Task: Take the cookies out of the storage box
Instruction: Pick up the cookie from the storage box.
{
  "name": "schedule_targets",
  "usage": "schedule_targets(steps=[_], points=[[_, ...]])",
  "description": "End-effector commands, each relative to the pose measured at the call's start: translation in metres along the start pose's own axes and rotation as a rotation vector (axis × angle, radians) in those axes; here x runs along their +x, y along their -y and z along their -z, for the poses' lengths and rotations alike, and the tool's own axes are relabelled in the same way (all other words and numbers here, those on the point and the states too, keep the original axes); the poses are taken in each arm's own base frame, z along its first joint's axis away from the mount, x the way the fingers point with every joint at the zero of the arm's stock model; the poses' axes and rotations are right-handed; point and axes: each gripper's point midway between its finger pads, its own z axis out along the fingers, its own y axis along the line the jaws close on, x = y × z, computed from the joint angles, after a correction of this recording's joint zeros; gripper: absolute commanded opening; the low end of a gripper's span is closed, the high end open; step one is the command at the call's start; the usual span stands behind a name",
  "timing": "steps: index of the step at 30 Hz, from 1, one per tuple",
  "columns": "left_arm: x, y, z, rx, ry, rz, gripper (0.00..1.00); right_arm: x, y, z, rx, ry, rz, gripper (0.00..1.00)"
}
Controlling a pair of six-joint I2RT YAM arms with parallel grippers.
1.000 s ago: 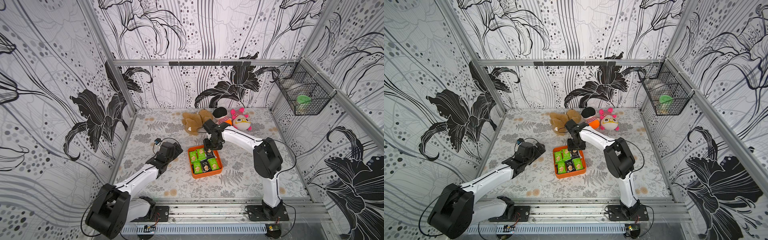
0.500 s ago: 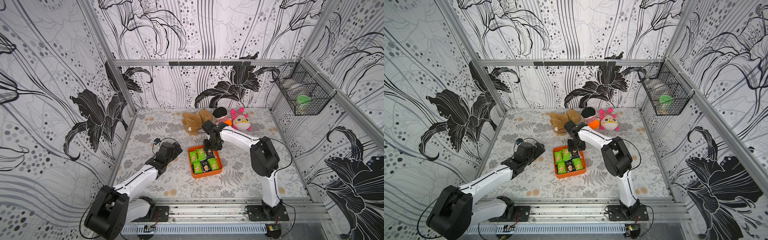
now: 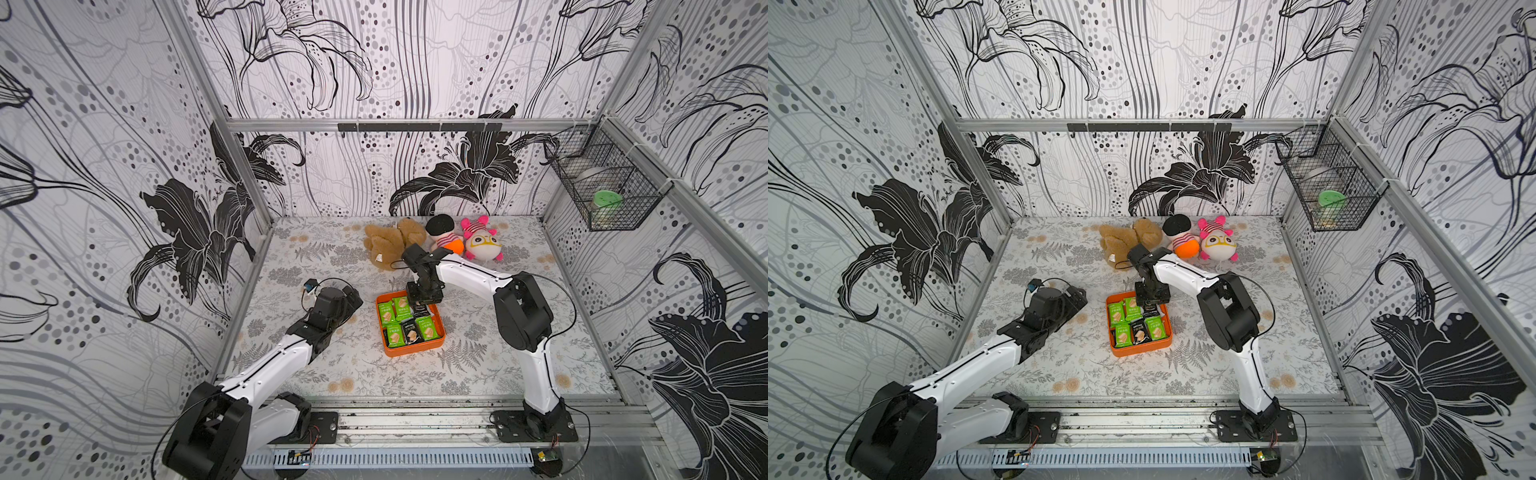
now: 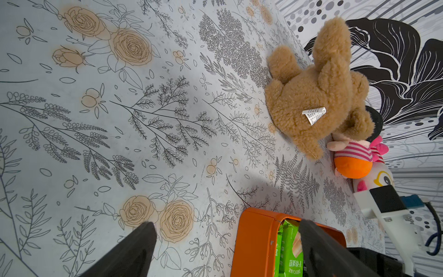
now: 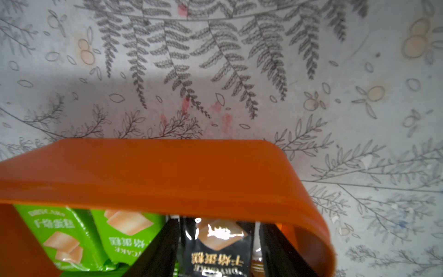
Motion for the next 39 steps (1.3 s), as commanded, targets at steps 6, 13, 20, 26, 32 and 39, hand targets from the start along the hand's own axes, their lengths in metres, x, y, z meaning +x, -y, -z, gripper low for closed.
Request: schedule_targets(steps=[6,13,20,26,32,39], points=[[0.0,-0.013,0.008,-0.027,0.025,0.005,0.97,0.005,0.003,-0.012,0.026,-0.035,0.023,0.55],[-0.001,-0.013,0.009,-0.028,0.03,0.006,0.97,0.002,0.004,-0.005,0.034,-0.019,0.028,0.45],[-0.001,-0.011,0.008,-0.02,0.025,0.005,0.97,-0.003,-0.001,0.012,0.01,0.011,0.029,0.42],[0.0,-0.009,0.008,-0.015,0.019,0.006,0.97,-0.003,-0.008,0.031,-0.037,0.03,0.034,0.41],[-0.002,-0.005,0.008,-0.009,0.018,0.006,0.97,0.001,-0.017,0.052,-0.098,0.036,0.046,0.41],[-0.001,0.006,0.002,0.017,0.003,0.026,0.97,-0.001,-0.026,0.08,-0.168,0.073,0.055,0.4]])
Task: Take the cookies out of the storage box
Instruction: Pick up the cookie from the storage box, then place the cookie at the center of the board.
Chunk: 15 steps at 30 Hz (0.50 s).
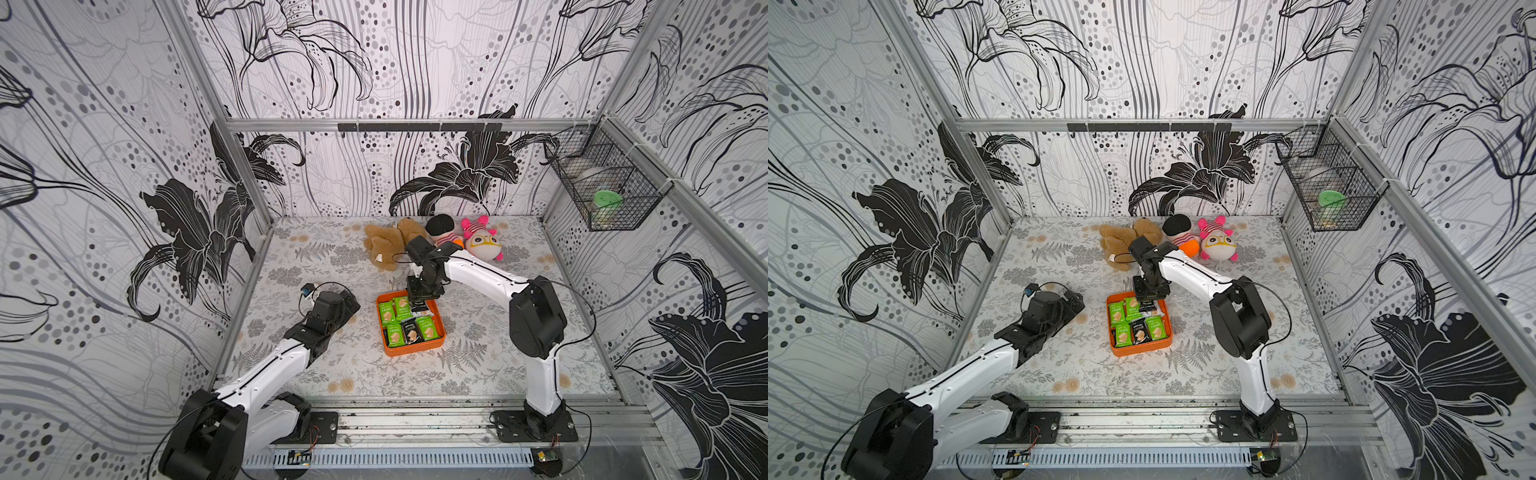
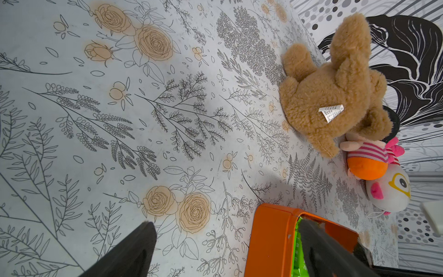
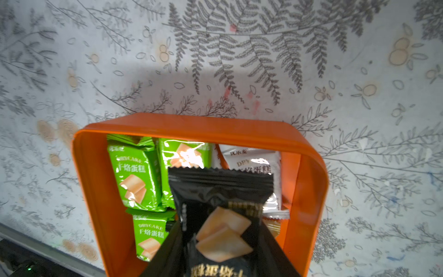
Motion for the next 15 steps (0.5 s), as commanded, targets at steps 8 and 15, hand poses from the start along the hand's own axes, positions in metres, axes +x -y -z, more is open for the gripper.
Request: schedule_targets(steps=[8,15], points=[[0.007,0.059,-0.014,0.128,-0.098,-0.035,0.97,-0.034,0.024,0.05,0.023,0.126,0.04,0.4],[0.017,0.083,-0.02,0.135,-0.14,-0.11,0.97,-0.054,0.09,0.05,0.077,0.161,0.0,0.41]])
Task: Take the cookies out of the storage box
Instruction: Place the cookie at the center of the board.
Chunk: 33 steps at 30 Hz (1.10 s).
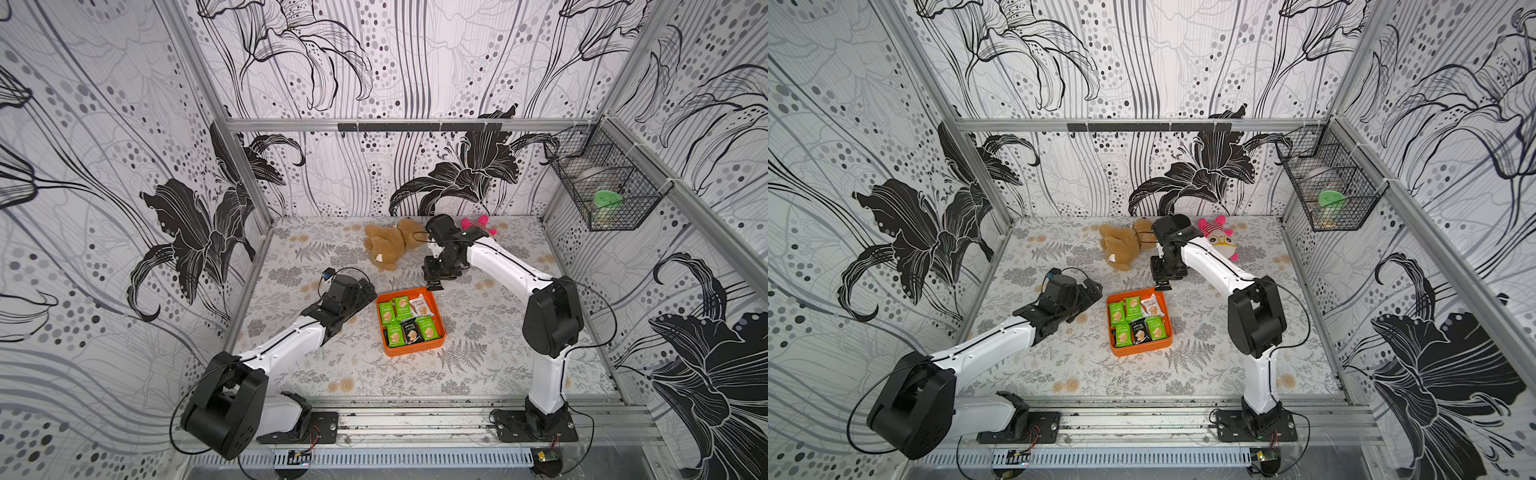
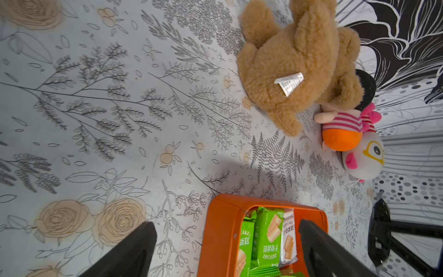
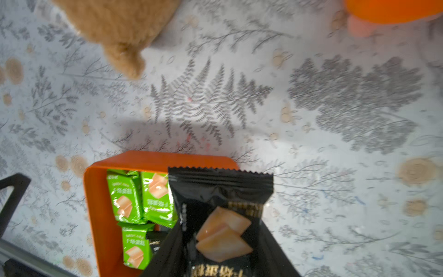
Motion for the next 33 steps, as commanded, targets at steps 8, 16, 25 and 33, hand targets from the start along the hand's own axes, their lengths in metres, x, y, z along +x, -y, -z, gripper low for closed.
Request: schedule_targets(steps=[8,16,25,33], points=[[0.009,0.023,-0.008,0.034,-0.045,-0.066,0.97,-0.004,0.086,-0.032,0.134,-0.004,0.007,0.41],[0.012,0.019,-0.006,0.019,-0.049,-0.08,0.97,0.003,0.095,-0.065,0.158,-0.053,-0.026,0.41],[0.01,0.025,-0.008,0.017,-0.051,-0.089,0.97,0.011,0.105,-0.086,0.199,-0.089,-0.047,0.42],[0.012,0.022,-0.009,0.011,-0.054,-0.088,0.97,0.014,0.11,-0.095,0.218,-0.112,-0.041,0.45]])
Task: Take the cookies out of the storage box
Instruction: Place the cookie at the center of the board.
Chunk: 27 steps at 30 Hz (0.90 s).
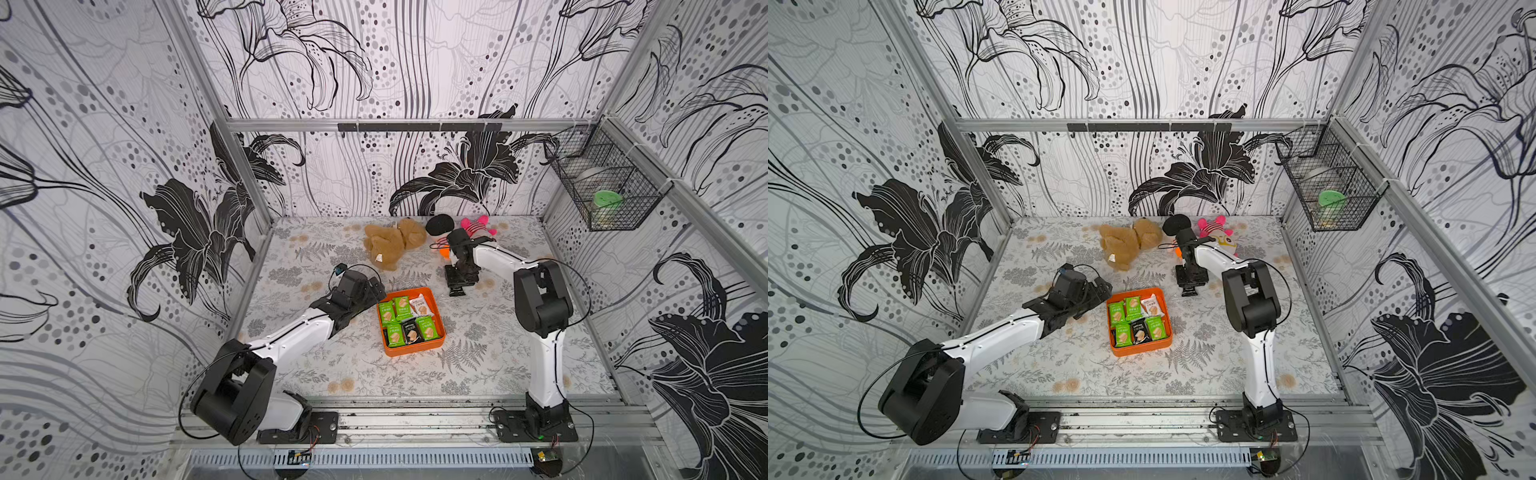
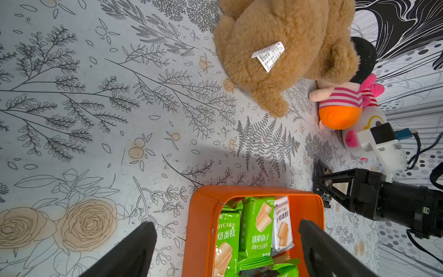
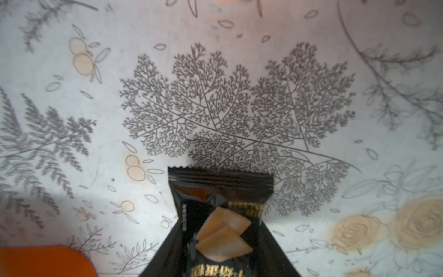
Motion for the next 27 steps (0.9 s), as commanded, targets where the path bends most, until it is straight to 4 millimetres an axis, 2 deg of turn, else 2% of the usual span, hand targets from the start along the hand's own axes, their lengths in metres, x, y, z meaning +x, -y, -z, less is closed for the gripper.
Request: schedule_targets(steps=[1,6,11,12,17,21,27], points=[[-0.002,0.005,-0.001,0.006,0.006,-0.019,0.97,0.003,0.003,-0.008,0.026,-0.019,0.002,0.45],[-0.002,0.006,0.0,0.009,0.007,-0.012,0.97,0.004,0.003,-0.008,0.026,-0.023,0.008,0.57],[-0.002,0.007,0.001,0.011,0.013,-0.009,0.97,0.004,0.006,0.006,0.042,-0.019,0.01,0.65],[-0.002,0.007,0.001,0.011,0.016,-0.007,0.97,-0.003,0.006,0.016,0.044,0.006,0.01,0.65],[-0.001,0.005,0.001,0.013,0.019,0.004,0.97,-0.008,0.001,0.05,0.015,0.05,0.006,0.65],[0.002,0.003,-0.002,0.014,0.018,0.016,0.97,-0.005,-0.02,0.077,-0.077,0.083,0.005,0.65],[-0.002,0.009,-0.005,0.014,0.02,-0.004,0.97,0.008,-0.073,0.107,-0.207,0.11,0.067,0.64]])
